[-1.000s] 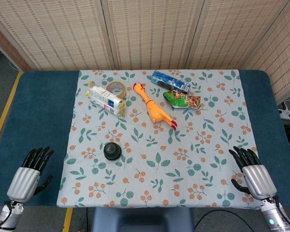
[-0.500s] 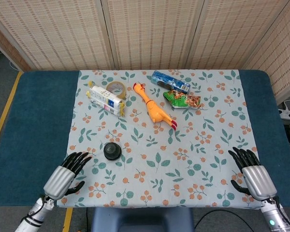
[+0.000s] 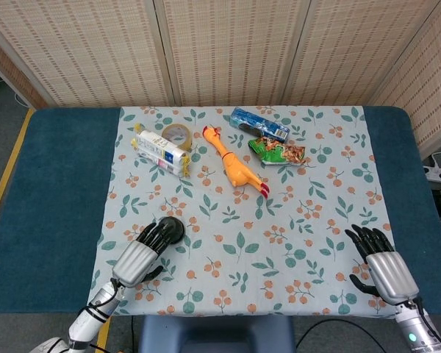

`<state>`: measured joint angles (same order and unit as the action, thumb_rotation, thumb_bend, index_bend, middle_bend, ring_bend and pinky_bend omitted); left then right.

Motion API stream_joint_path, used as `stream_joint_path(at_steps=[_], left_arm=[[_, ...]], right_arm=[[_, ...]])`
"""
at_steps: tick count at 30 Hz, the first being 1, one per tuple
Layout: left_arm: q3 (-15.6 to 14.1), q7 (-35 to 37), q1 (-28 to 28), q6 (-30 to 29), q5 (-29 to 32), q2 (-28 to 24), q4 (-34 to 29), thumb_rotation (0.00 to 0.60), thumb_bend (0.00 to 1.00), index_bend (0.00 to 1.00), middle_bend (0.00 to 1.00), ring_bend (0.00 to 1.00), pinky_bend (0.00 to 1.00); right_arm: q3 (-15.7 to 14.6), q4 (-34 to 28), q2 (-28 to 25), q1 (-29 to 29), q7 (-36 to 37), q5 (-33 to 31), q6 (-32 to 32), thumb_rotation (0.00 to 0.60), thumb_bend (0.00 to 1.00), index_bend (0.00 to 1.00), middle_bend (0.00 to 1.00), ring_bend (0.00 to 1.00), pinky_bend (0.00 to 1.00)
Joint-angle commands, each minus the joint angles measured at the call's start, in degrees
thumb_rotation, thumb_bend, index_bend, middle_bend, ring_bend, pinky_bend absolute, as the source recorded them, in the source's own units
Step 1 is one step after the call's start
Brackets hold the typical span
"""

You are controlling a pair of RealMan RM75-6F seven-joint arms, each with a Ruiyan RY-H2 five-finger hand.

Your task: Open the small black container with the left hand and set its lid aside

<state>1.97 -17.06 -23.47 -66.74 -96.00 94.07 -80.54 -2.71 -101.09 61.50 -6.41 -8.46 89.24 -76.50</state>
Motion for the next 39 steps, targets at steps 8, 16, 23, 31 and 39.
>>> stream_joint_path(at_steps=[8, 16, 23, 31, 39], left_arm=[[2.8, -5.7, -3.5, 2.6, 3.9, 5.7, 4.0, 0.6, 0.3, 0.0, 0.0, 0.0, 0.07], [2.7, -10.2, -4.5, 2.0, 5.2, 10.2, 10.3, 0.6, 0.3, 0.0, 0.0, 0.0, 0.07], [2.3, -10.4, -4.8, 1.5, 6.2, 10.5, 11.7, 0.6, 0.29, 0.0, 0.0, 0.0, 0.07], [1.8, -10.6, -5.3, 1.6, 7.2, 11.2, 13.6, 0.6, 0.29, 0.0, 0.0, 0.0, 0.09], [2.0, -8.7, -6.1, 1.8, 8.1, 12.4, 16.3, 0.6, 0.29, 0.0, 0.0, 0.0, 0.14]], right_arm=[[-0.1, -0.2, -0.1, -0.1, 0.0, 0.0, 0.3, 0.6, 0.2, 0.0, 0.0, 0.0, 0.0], [0.0, -0.2, -0.5, 0.0, 0.5, 0.0, -0.1, 0.6, 0.2, 0.0, 0.0, 0.0, 0.0], [0.1, -0.2, -0.7, 0.1, 1.0, -0.1, -0.4, 0.6, 0.2, 0.0, 0.0, 0.0, 0.0], [0.1, -0.3, -0.8, 0.2, 1.0, -0.1, -0.5, 0.6, 0.2, 0.0, 0.0, 0.0, 0.0], [0.2, -0.3, -0.7, 0.2, 0.9, -0.3, -0.4, 0.6, 0.2, 0.0, 0.0, 0.0, 0.0]])
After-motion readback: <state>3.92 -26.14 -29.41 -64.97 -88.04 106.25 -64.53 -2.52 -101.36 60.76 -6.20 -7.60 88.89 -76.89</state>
